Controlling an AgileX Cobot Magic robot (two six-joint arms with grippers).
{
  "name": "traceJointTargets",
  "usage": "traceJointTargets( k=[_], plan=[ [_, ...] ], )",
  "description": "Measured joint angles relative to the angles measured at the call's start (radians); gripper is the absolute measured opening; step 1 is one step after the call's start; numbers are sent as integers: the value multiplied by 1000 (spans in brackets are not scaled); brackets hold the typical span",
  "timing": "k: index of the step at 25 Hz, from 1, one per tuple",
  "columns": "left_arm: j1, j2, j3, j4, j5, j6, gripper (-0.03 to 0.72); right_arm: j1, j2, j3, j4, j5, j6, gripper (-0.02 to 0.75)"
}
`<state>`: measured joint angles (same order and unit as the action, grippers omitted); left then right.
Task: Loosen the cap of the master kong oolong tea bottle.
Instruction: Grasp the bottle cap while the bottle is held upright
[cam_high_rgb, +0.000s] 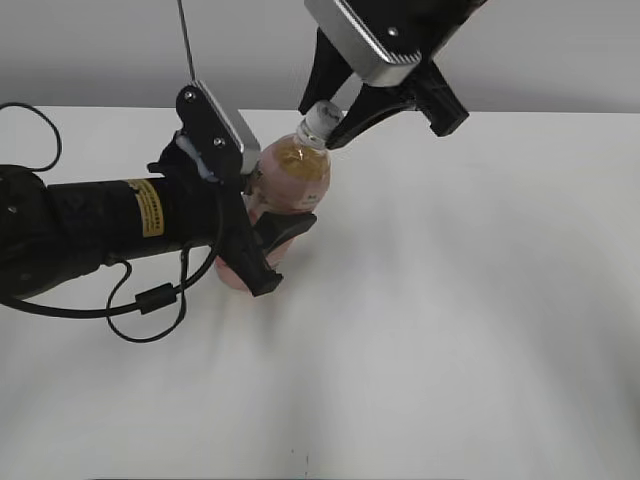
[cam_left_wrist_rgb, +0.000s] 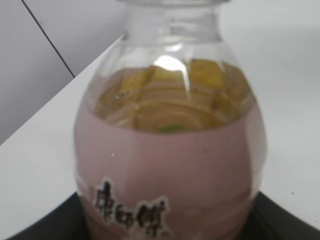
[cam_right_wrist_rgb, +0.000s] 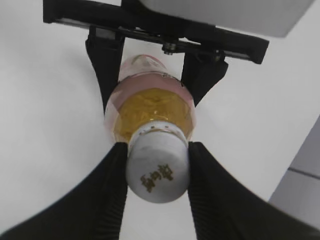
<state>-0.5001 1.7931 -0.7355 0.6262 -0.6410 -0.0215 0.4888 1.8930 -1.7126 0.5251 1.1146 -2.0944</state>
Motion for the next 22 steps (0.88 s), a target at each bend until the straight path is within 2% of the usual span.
traceJointTargets(
  k=[4, 12, 18, 22],
  plan=[
    [2, 1, 0, -17, -2, -5, 402, 0, 0, 0, 3, -33, -122, 280],
    [4, 3, 0, -55, -32, -7, 402, -1, -5, 0, 55, -46, -140, 279],
    [4, 3, 0, -55, -71, -7, 402, -1, -43, 0, 38, -38, -57, 275],
    [4, 3, 0, -55, -67, -7, 402, -1, -65, 0, -27, -37, 49, 275]
  ],
)
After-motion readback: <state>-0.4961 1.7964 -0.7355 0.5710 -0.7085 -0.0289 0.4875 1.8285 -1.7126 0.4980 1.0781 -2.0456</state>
